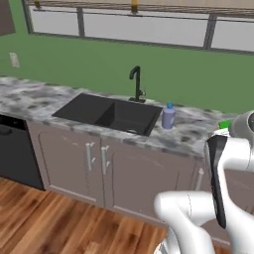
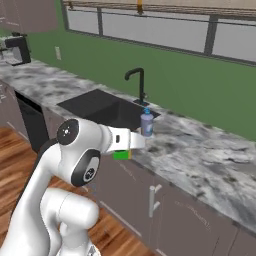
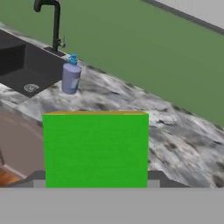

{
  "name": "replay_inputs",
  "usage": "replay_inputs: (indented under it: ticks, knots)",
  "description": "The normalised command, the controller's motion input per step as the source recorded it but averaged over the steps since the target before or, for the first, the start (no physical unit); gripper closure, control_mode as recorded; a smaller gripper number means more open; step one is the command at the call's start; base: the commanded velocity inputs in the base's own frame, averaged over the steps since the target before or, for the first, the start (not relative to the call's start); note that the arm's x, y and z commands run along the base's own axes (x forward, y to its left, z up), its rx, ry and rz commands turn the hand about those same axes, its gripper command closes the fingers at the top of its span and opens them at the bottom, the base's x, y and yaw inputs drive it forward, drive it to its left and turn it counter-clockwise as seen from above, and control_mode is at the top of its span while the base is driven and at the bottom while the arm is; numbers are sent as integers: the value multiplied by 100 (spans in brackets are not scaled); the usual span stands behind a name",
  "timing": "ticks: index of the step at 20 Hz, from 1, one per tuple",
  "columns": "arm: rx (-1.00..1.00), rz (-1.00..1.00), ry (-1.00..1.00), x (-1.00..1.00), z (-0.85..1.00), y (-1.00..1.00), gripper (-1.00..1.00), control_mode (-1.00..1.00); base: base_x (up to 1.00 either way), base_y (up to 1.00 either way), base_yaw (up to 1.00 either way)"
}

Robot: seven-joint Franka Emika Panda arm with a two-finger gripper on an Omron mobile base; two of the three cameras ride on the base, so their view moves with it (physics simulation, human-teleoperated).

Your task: Restock the sink supplies by placing the sponge and soap dispenser on the counter and next to the sink. Make sure the soap dispenser is upright.

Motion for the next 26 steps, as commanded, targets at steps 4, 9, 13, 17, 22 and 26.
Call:
replay_inputs:
  ticks: [4,9,13,17,22,26]
  knots:
    - [0,0,0,0,0,0,100,100,89,28,0]
    - [0,0,0,0,0,0,100,100,41,1,-6]
    - [0,0,0,0,0,0,100,100,35,28,-12]
    - [0,0,0,0,0,0,100,100,51,51,-16]
    - [0,0,0,0,0,0,100,100,40,40,-18]
    - [0,0,0,0,0,0,100,100,21,2,-12]
